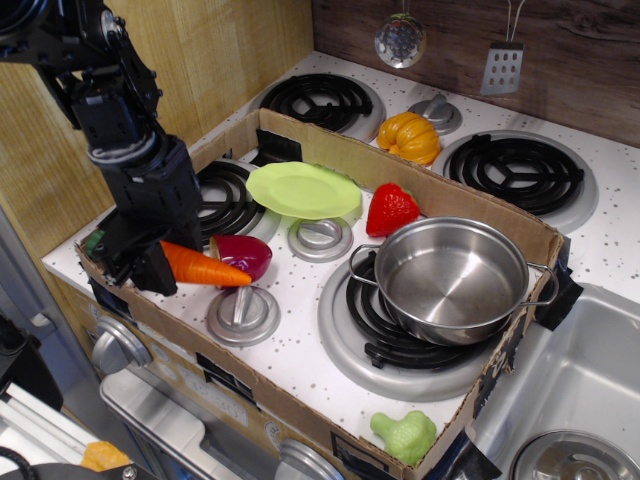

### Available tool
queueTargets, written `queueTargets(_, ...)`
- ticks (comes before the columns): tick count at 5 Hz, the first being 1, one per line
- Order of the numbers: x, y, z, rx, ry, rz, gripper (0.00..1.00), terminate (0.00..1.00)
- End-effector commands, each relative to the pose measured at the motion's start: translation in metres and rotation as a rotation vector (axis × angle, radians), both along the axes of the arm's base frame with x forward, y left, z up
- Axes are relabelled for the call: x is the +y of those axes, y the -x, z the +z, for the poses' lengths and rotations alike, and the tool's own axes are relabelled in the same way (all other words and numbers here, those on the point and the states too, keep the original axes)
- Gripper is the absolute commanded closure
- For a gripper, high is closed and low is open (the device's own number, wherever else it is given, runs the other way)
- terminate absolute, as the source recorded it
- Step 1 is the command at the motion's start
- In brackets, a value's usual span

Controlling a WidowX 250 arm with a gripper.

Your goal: Take carrot off plate

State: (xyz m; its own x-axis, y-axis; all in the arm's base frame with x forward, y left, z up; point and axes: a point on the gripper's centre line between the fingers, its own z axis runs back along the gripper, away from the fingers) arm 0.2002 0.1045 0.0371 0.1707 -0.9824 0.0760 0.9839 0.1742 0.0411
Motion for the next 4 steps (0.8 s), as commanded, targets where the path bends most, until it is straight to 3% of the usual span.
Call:
queueTargets(1,-0.009,0.008,-0.001,-0.005,0.022,-0.098,1.0,0.0)
queueTargets(2,-0.013,0.011,-0.001,-0.018,-0.007,-0.063,0.0,0.0)
queueTargets(4,-0.019,0.006,0.01,0.008,-0.027,-0.07,0.0,0.0)
